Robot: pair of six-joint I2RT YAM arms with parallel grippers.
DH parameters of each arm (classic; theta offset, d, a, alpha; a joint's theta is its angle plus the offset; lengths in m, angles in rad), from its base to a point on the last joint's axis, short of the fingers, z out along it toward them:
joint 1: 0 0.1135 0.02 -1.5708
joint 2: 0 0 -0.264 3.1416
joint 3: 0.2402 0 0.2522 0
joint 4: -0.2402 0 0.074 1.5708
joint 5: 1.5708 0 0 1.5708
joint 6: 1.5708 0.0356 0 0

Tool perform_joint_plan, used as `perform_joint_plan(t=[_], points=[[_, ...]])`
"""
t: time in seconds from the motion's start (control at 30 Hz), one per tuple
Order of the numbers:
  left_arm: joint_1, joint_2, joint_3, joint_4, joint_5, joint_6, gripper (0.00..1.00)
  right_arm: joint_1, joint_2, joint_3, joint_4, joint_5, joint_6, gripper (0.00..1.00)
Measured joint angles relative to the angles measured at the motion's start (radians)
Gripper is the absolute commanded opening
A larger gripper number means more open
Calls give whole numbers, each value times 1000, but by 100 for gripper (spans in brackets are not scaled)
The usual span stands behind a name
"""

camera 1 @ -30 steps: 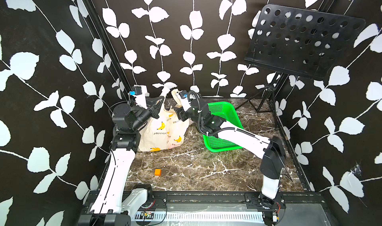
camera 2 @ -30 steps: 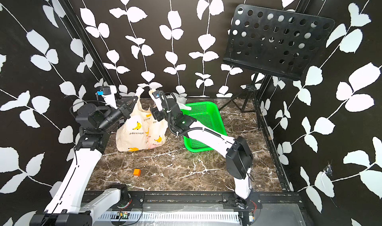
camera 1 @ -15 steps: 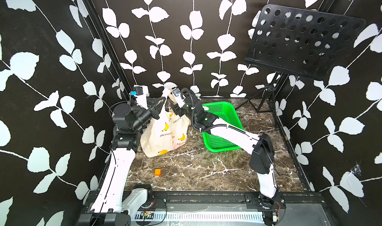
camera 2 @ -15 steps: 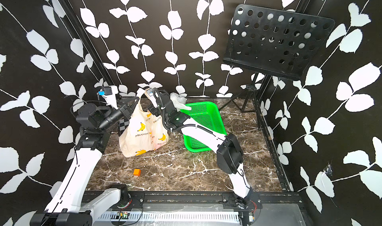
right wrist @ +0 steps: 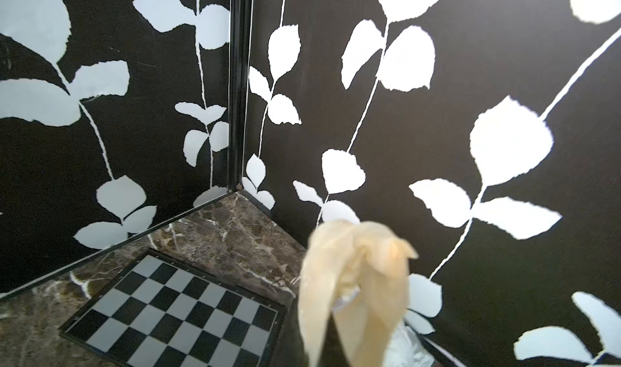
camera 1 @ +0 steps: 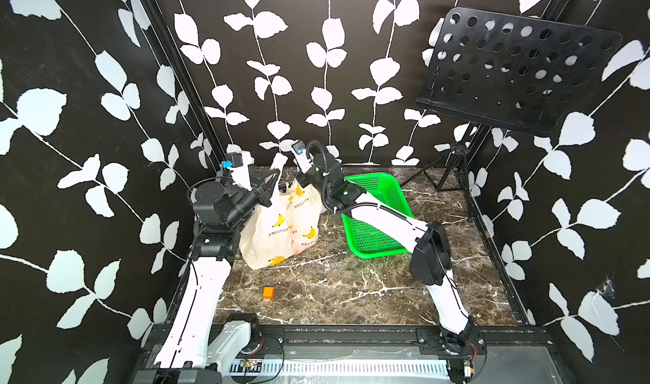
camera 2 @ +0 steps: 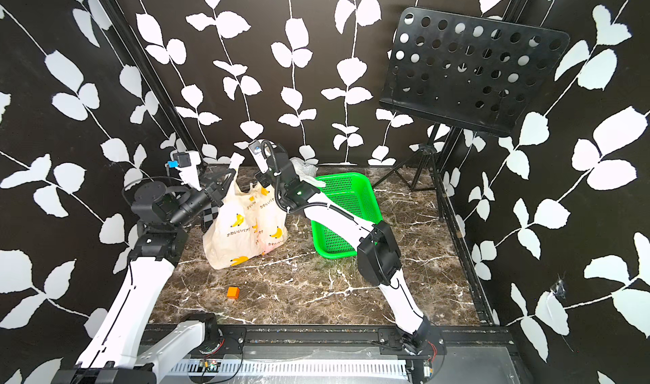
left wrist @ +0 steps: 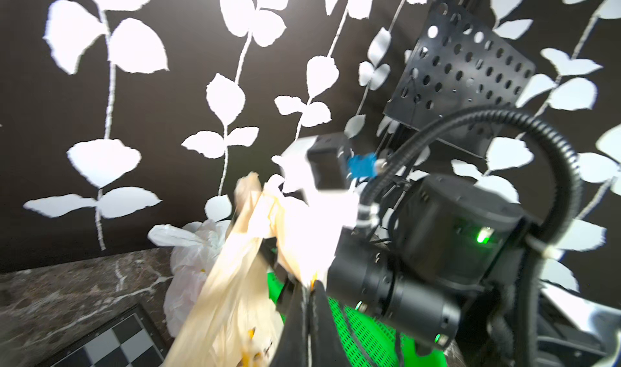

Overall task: Untie the knot of a plastic bag & take out the apple
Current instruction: Untie the plastic bag at the center of the board.

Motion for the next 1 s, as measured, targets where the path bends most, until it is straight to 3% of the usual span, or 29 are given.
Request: perform_joint_plan(t=[0.2,0.37,0.47,0.63,0.83,1.0], points=[[0,11,-47,29,-219,-15,0,-73,11,124,8,-90,100,0],[0,72,-34,76,-385,7,0,-118,130,460,-18,-186,207,0],[1,73,-33,90,-419,23,0,-126,136,513,-28,-241,250,0],[1,-6,-132,88,-412,23,0,-119,-46,156,48,-319,305,0],[1,-159,-285,-56,-408,-27,6,-111,-206,-238,152,-397,404,0],[1,-265,-317,-228,-405,-81,28,-82,-330,-524,196,-398,442,0]])
